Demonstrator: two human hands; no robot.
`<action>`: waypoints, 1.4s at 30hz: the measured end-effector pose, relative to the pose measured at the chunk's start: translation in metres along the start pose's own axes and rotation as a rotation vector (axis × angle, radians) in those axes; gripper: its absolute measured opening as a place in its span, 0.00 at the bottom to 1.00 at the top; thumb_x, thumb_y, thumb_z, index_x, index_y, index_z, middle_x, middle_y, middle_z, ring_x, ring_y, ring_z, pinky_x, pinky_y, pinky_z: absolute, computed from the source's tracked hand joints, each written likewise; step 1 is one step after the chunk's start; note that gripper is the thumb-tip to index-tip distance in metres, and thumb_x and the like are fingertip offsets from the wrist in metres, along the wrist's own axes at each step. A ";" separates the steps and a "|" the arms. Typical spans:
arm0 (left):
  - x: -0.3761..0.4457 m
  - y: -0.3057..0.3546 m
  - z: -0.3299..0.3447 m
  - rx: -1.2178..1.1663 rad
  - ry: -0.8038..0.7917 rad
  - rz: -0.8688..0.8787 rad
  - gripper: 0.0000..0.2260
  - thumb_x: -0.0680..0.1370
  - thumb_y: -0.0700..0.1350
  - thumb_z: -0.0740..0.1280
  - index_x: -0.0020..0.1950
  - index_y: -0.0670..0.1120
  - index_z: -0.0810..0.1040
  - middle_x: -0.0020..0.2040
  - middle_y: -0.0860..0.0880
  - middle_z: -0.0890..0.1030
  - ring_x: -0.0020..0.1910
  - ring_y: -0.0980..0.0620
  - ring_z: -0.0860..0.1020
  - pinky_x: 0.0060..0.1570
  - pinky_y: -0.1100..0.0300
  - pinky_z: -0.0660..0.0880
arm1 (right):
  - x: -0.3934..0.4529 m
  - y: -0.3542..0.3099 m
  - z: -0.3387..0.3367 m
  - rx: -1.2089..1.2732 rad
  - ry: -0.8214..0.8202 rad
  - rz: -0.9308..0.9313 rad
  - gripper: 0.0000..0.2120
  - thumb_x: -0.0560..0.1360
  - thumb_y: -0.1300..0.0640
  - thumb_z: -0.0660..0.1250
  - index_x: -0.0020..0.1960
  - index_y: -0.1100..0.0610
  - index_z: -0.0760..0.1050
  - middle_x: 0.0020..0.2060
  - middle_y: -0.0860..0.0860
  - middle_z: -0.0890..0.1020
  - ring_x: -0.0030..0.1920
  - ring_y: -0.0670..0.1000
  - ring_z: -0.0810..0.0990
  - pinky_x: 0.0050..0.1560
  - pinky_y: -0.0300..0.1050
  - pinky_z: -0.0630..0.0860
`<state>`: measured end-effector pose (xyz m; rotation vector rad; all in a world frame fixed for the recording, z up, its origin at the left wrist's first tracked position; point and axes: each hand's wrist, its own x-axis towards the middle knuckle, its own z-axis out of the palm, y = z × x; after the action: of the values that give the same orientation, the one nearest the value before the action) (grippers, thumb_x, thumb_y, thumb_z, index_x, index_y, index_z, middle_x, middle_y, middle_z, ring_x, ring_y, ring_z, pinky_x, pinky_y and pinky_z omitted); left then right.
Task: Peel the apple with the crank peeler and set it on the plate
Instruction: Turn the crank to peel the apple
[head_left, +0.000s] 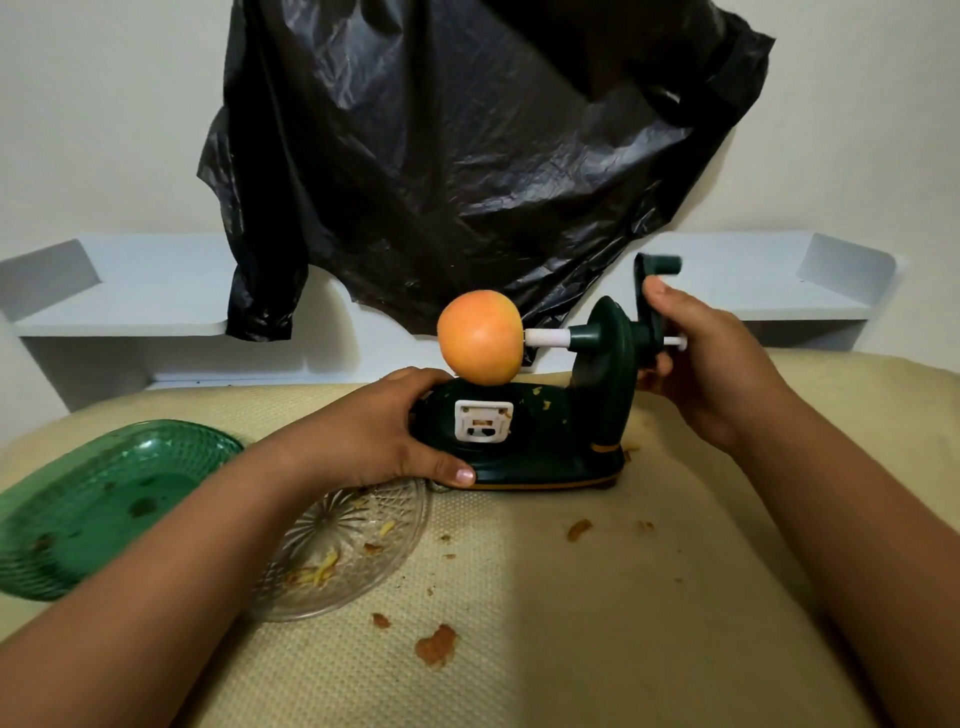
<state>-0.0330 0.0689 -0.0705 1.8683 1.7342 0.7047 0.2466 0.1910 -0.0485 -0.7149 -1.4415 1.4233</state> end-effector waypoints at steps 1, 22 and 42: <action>0.000 -0.001 0.000 -0.006 -0.001 0.001 0.42 0.63 0.56 0.84 0.74 0.58 0.70 0.68 0.56 0.74 0.67 0.55 0.75 0.69 0.50 0.73 | -0.001 0.000 0.002 -0.013 0.028 0.037 0.14 0.73 0.41 0.69 0.41 0.51 0.78 0.25 0.50 0.74 0.24 0.48 0.72 0.32 0.45 0.75; 0.000 0.000 -0.001 -0.053 -0.029 -0.014 0.43 0.61 0.60 0.81 0.74 0.57 0.70 0.69 0.56 0.76 0.66 0.57 0.76 0.68 0.56 0.73 | -0.016 0.005 -0.001 -0.530 0.033 -0.541 0.35 0.68 0.68 0.58 0.71 0.43 0.69 0.73 0.42 0.68 0.73 0.44 0.64 0.66 0.51 0.71; 0.000 -0.002 0.000 -0.054 -0.034 -0.045 0.41 0.62 0.59 0.81 0.72 0.60 0.70 0.66 0.59 0.76 0.61 0.63 0.75 0.54 0.70 0.71 | -0.014 0.010 -0.010 -0.674 0.004 -0.349 0.22 0.70 0.38 0.63 0.62 0.42 0.71 0.50 0.41 0.78 0.47 0.41 0.79 0.50 0.45 0.76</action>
<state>-0.0344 0.0693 -0.0713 1.7895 1.7127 0.6917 0.2583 0.1843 -0.0628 -0.8144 -1.9527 0.6569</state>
